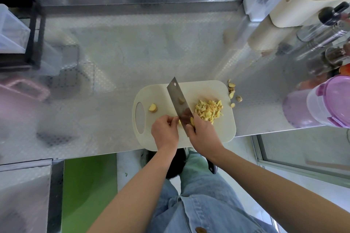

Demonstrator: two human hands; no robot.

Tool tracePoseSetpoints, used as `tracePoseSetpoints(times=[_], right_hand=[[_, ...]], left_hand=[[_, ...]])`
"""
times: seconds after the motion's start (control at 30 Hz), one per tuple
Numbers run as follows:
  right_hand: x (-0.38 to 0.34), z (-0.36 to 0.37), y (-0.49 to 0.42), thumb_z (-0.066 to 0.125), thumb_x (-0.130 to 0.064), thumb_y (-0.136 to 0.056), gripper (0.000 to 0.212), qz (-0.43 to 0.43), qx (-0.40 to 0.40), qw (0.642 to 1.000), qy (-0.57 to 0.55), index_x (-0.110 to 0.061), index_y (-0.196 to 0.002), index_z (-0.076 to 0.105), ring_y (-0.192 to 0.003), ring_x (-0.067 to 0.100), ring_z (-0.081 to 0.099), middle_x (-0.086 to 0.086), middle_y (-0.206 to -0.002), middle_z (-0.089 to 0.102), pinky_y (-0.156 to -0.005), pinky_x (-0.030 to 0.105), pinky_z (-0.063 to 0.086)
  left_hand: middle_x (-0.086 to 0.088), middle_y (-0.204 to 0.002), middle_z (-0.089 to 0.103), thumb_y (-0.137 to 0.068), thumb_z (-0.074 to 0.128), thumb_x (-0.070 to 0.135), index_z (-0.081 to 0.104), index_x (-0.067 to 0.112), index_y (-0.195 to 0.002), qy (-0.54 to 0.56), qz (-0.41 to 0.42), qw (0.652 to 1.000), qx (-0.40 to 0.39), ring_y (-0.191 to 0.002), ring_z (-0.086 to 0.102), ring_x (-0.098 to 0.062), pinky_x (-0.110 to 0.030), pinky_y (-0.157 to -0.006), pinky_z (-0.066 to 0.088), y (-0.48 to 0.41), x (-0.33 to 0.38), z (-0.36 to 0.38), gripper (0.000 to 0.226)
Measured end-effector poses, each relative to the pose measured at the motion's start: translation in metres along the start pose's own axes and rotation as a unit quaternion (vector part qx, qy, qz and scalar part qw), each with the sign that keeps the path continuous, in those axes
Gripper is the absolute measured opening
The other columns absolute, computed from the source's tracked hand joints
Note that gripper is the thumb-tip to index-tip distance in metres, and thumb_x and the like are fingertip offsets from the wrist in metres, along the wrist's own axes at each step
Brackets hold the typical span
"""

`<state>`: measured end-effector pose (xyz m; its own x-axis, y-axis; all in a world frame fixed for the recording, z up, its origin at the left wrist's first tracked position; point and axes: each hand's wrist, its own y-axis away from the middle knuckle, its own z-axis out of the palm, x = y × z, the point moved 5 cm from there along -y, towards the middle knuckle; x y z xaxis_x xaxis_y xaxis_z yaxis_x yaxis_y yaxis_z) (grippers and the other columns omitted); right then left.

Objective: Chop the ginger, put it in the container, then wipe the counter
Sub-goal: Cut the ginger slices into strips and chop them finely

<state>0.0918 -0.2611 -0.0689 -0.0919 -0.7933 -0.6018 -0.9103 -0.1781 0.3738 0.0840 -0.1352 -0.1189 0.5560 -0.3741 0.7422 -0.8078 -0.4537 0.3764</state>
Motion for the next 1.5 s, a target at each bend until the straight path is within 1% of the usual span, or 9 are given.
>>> tracePoseSetpoints(times=[0.23,0.4,0.5,0.7,0.97,1.13,1.3,1.37,1.5], right_hand=[[-0.001,0.006,-0.004,0.045,-0.015,-0.096,0.01,0.015,0.003,1.0,-0.005,-0.011,-0.088,0.04,-0.055,0.02,0.046,0.005,-0.066,0.049,-0.047,0.029,0.034],[-0.003,0.011,-0.012,0.043,-0.016,-0.097,0.012,0.026,0.004,0.999,0.018,-0.013,-0.087,0.037,-0.061,0.023,0.049,0.0,-0.065,0.045,-0.053,0.034,0.039],[-0.006,0.012,-0.017,0.041,-0.018,-0.097,0.012,0.033,0.006,0.999,0.018,-0.012,-0.087,0.038,-0.064,0.026,0.051,0.004,-0.07,0.05,-0.056,0.038,0.044],[-0.005,0.008,-0.019,0.043,-0.017,-0.096,0.014,0.028,0.01,1.0,0.007,-0.01,-0.085,0.038,-0.059,0.026,0.047,0.006,-0.066,0.049,-0.053,0.037,0.04],[-0.006,0.008,-0.019,0.044,-0.016,-0.096,0.011,0.024,0.021,0.999,0.02,-0.011,-0.088,0.039,-0.059,0.025,0.046,0.008,-0.069,0.05,-0.052,0.034,0.036],[-0.004,0.009,-0.017,0.044,-0.015,-0.096,0.009,0.012,0.003,1.0,0.024,-0.012,-0.091,0.038,-0.057,0.02,0.043,-0.001,-0.064,0.043,-0.052,0.033,0.033],[0.004,0.013,-0.005,0.042,-0.016,-0.097,0.012,0.008,-0.008,0.999,0.047,-0.008,-0.105,0.045,-0.064,0.027,0.053,0.008,-0.073,0.054,-0.056,0.037,0.043],[0.001,0.014,-0.008,0.042,-0.016,-0.097,0.009,0.011,-0.005,0.999,0.049,-0.009,-0.101,0.043,-0.064,0.026,0.052,0.009,-0.074,0.055,-0.055,0.037,0.043],[-0.004,0.008,-0.021,0.043,-0.015,-0.097,0.013,0.023,0.015,1.0,0.011,-0.011,-0.087,0.036,-0.056,0.021,0.043,0.002,-0.064,0.045,-0.049,0.033,0.03]], left_hand=[[-0.001,-0.064,0.063,-0.089,0.064,0.022,0.067,0.006,-0.071,-0.005,0.004,1.0,0.018,-0.063,0.058,-0.021,-0.026,-0.057,0.032,0.002,0.004,0.0,0.024],[0.004,-0.061,0.057,-0.088,0.065,0.02,0.065,0.007,-0.069,-0.005,0.008,1.0,0.027,-0.06,0.052,-0.017,-0.024,-0.055,0.024,0.004,0.007,-0.002,0.023],[0.004,-0.061,0.057,-0.088,0.066,0.021,0.066,0.007,-0.069,-0.008,0.013,1.0,0.024,-0.059,0.051,-0.017,-0.023,-0.053,0.023,0.004,0.008,-0.003,0.023],[0.002,-0.063,0.058,-0.088,0.067,0.023,0.068,0.006,-0.073,-0.013,0.005,1.0,0.014,-0.061,0.051,-0.016,-0.023,-0.054,0.023,0.002,0.01,-0.005,0.023],[-0.005,-0.07,0.069,-0.086,0.068,0.027,0.072,0.008,-0.077,-0.042,-0.009,0.999,-0.021,-0.07,0.061,-0.021,-0.028,-0.061,0.036,-0.003,0.007,-0.007,0.021],[-0.005,-0.073,0.07,-0.086,0.068,0.027,0.073,0.01,-0.08,-0.053,-0.014,0.998,-0.028,-0.073,0.063,-0.021,-0.027,-0.062,0.035,-0.003,0.009,-0.007,0.019],[-0.005,-0.076,0.072,-0.087,0.066,0.028,0.075,0.014,-0.084,-0.055,-0.008,0.998,-0.032,-0.076,0.064,-0.021,-0.026,-0.064,0.036,-0.003,0.01,-0.006,0.017],[-0.005,-0.076,0.073,-0.087,0.064,0.028,0.076,0.014,-0.084,-0.063,-0.002,0.997,-0.034,-0.077,0.065,-0.021,-0.026,-0.064,0.036,-0.003,0.012,-0.006,0.018],[-0.004,-0.081,0.073,-0.086,0.065,0.024,0.076,0.012,-0.085,-0.066,-0.003,0.998,-0.019,-0.079,0.064,-0.02,-0.026,-0.067,0.04,-0.001,0.013,-0.009,0.016]])
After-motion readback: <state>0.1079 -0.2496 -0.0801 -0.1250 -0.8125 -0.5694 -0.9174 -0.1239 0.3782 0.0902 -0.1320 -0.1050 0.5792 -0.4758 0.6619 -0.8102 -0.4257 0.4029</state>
